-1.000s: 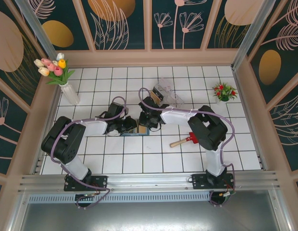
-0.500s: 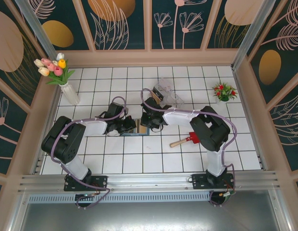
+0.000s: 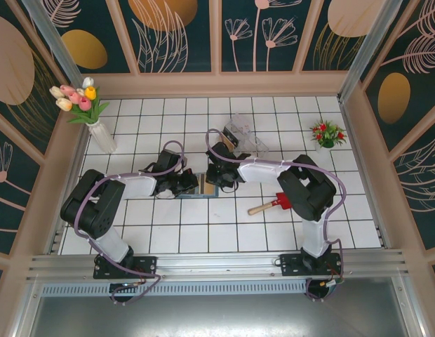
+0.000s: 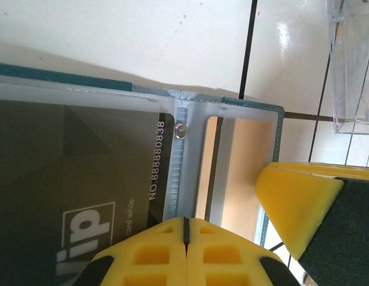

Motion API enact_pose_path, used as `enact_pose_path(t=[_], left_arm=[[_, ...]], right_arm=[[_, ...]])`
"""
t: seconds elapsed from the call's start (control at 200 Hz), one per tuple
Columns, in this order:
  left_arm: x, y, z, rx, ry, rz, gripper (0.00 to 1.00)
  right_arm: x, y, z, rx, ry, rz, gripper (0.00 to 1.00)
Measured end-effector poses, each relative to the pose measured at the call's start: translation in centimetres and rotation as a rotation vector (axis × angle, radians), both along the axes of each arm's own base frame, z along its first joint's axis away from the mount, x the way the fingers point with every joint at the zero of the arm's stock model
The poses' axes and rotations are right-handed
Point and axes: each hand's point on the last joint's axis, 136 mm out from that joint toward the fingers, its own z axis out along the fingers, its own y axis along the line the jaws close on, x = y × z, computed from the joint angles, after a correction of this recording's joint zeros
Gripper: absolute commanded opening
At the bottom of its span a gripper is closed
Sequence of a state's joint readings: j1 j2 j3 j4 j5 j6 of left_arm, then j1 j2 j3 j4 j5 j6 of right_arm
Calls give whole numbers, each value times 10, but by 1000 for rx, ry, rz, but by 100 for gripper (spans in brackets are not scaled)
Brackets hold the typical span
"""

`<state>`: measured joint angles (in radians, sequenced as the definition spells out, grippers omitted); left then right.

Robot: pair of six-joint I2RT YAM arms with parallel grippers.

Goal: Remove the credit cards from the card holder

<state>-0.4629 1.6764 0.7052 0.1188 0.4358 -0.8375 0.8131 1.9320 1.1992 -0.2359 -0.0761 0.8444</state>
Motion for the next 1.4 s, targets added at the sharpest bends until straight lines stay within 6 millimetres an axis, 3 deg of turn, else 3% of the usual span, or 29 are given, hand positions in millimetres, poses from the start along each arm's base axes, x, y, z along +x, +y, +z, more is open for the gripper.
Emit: enact_pose_path(t=[0.255, 0.5, 0.741, 0.991, 1.401], left_arm=[[0, 0, 0, 1, -2, -2, 4], [1, 1, 0, 3, -3, 1, 15], [4, 3, 8, -12, -18, 15, 21], [3, 2, 9, -23, -18, 10, 27], [1, -4, 8, -62, -5, -20, 18]], right_arm=[[3, -3, 5, -10, -21, -13, 23], [1, -6, 3, -21, -16, -14, 23], [-3, -2, 3, -4, 2, 8, 19], [-6, 0, -1, 1, 20, 24, 22], [-6, 6, -2, 28, 23, 47, 22]])
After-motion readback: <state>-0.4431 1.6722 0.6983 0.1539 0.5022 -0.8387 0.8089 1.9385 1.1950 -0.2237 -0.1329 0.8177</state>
